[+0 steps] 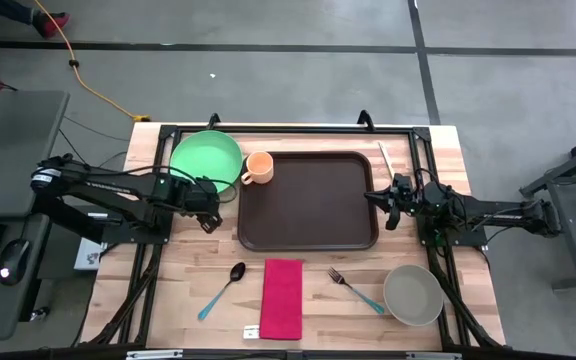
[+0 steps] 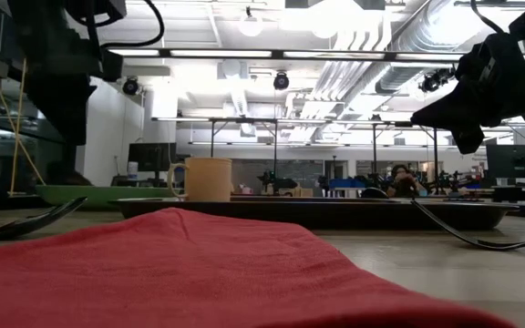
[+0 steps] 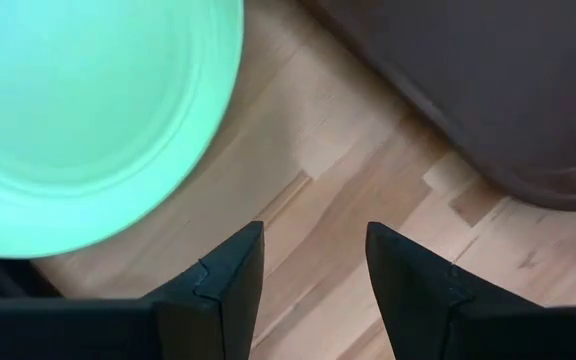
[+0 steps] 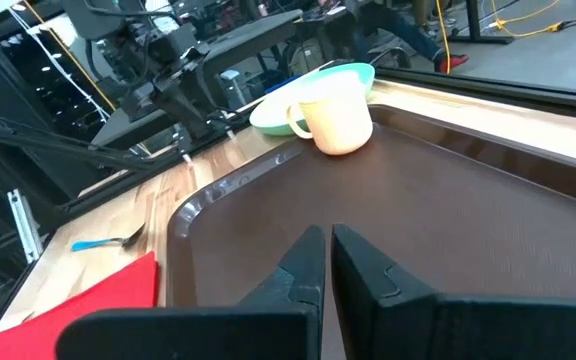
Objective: Set up tray
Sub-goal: Put the green plate on the brown serving tray to the bottom right of the yellow cup
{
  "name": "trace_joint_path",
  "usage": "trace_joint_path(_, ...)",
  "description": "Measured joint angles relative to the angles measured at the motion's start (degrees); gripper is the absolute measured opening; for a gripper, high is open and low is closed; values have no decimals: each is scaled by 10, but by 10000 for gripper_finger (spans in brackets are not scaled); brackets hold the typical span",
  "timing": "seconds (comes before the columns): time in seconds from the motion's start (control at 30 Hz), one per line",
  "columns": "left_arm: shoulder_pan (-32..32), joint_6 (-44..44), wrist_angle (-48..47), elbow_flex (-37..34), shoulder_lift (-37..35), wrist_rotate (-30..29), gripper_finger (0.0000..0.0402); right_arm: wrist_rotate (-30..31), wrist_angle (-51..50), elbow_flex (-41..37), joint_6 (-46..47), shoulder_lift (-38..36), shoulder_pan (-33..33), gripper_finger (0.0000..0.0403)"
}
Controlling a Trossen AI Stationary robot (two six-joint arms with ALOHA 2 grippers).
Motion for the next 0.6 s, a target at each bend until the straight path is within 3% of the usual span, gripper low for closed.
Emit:
trace_joint_path(0.23,0,-2,2,-1,9,-6,207,1,1,0,0,0,0,0)
trace_joint_path(0.37,4,-5,9,-2,28,26,207,1,1,0,0,0,0,0)
trace_joint_path(0.6,69,14,17,8,67,57,207,1,2,0,0,0,0,0)
